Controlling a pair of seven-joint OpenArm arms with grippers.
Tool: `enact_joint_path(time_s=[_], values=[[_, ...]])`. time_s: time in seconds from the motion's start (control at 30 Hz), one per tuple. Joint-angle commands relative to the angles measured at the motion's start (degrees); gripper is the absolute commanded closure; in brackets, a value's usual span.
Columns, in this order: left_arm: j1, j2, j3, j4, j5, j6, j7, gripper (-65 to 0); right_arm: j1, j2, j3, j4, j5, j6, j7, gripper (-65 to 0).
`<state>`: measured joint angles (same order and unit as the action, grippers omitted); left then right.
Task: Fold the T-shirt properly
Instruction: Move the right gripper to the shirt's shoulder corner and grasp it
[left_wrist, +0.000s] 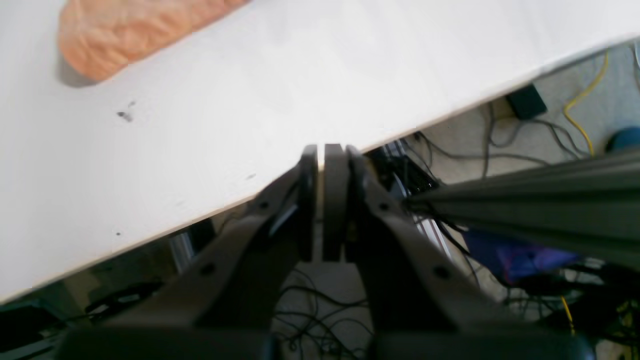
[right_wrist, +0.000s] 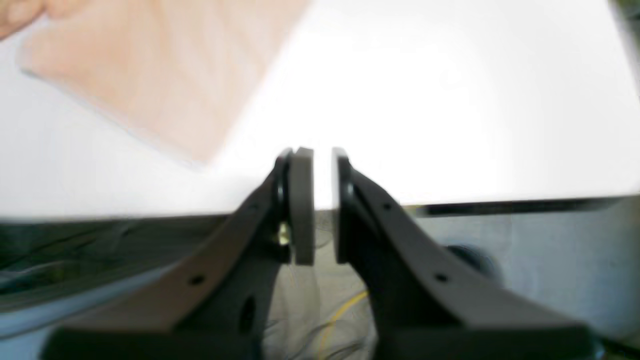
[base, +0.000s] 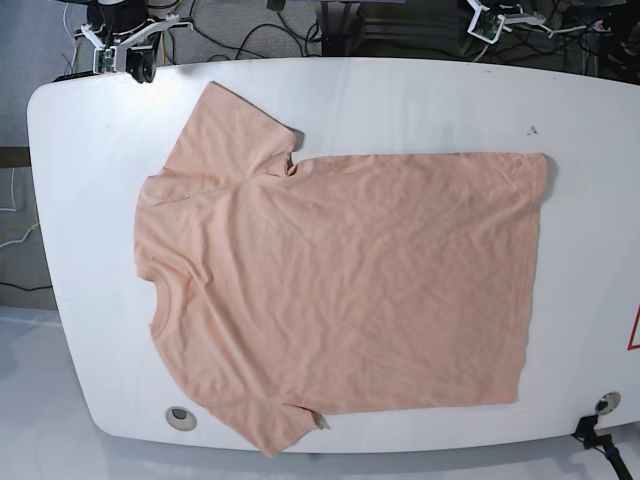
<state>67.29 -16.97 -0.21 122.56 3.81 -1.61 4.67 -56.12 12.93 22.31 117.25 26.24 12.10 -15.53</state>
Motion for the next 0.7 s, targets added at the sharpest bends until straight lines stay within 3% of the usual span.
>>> enact_joint_path(time_s=[0.0, 0.1, 0.17, 0.27, 0.47, 0.67], values=[[0.65, -0.08, -1.85, 0.99, -0.46, 0.44, -0.92, 0.0, 1.82, -0.81, 5.66, 1.19, 8.03, 4.19, 0.26, -5.0], [-0.11, -0.05, -2.53, 0.67, -0.48, 0.48, -0.43, 0.0, 5.69, -2.92, 10.69, 1.09, 16.10, 8.59, -3.53, -4.5], [-0.23, -0.04, -2.66, 0.45, -0.71, 0.53, 0.17, 0.0, 7.89, -4.33, 12.04, 1.05, 16.63, 9.23, -5.55, -4.2], [-1.03, -0.09, -2.84, 0.27, -1.74, 0.64, 0.30, 0.0, 10.74, -5.11, 11.90, 0.96, 14.85, 9.09, -8.92, -6.6], [-3.62, -0.45, -2.65, 0.64, -2.94, 1.29, 1.26, -1.1, 15.14, -4.94, 11.15, 0.75, 7.59, 8.54, -9.87, -23.4], [-5.81, -0.87, -2.90, 0.73, -5.32, 1.52, 3.25, -5.1, 18.79, -4.86, 10.82, -0.01, 2.18, 7.72, -9.59, -24.9]])
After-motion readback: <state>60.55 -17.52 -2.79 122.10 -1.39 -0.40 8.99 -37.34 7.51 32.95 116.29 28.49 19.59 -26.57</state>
